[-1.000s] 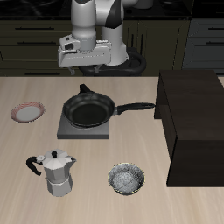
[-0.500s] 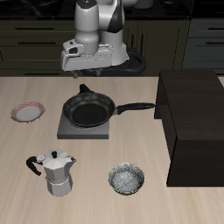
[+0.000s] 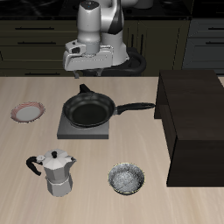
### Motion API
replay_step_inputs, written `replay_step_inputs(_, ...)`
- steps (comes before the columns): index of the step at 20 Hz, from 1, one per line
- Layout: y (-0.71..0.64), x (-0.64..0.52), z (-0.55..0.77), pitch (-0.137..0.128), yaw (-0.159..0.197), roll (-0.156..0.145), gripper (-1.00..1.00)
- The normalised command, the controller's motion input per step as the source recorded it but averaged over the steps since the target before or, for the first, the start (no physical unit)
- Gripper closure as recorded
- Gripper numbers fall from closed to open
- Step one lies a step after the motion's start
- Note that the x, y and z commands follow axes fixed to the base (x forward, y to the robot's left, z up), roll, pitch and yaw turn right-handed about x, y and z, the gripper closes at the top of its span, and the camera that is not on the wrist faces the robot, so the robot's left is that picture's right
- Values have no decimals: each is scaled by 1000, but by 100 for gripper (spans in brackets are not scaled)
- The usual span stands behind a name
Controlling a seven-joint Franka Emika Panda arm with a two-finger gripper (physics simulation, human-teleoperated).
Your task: Turn off the stove
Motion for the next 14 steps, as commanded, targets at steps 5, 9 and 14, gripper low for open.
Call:
replay_step_inputs(5,-91,-5,-96,3,0,-19,-100)
replay_step_inputs(9,-113,17,-117,6,4,-23,-100)
replay_step_inputs(14,-73,-57,-140,14,3,-7,-100)
